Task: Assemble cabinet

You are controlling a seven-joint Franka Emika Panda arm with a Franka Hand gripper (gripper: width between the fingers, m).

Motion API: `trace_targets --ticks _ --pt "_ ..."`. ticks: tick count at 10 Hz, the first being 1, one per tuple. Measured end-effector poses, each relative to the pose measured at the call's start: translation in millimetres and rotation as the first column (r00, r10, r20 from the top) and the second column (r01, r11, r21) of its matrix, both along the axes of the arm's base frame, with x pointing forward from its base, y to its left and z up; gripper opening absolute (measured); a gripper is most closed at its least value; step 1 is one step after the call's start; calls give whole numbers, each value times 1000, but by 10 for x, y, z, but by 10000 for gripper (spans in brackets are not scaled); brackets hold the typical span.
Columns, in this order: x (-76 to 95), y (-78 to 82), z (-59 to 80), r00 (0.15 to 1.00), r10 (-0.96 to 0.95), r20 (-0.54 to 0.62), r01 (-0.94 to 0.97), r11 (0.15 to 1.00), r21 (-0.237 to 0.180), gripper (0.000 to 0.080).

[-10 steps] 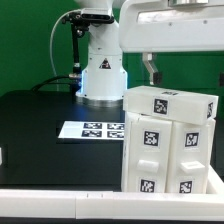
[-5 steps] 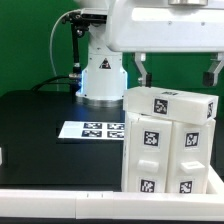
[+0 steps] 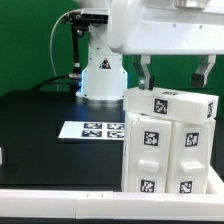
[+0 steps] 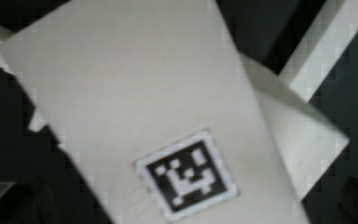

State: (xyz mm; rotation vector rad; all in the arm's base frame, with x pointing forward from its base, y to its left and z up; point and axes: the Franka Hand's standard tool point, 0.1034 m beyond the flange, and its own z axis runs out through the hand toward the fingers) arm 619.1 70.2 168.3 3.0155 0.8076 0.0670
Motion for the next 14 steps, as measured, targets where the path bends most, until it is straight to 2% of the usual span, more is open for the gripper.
trace_targets --ticks 3,4,5,6,7,8,12,14 --pt "-32 50 -115 984 175 -18 -176 983 -55 796" --pt "3 -7 -116 971 238 2 -238 969 -66 796" --pt "0 -24 -121 981 196 4 -195 979 -64 796" --pt "0 -27 -122 985 172 5 -171 983 -64 698" --pt "3 -38 -121 985 171 6 -170 983 -64 545" --pt "3 -40 -122 990 143 8 -143 988 -62 545" --pt "5 -43 -119 989 -147 26 149 988 -43 548" --pt "36 -37 -120 893 -444 67 446 895 -8 549"
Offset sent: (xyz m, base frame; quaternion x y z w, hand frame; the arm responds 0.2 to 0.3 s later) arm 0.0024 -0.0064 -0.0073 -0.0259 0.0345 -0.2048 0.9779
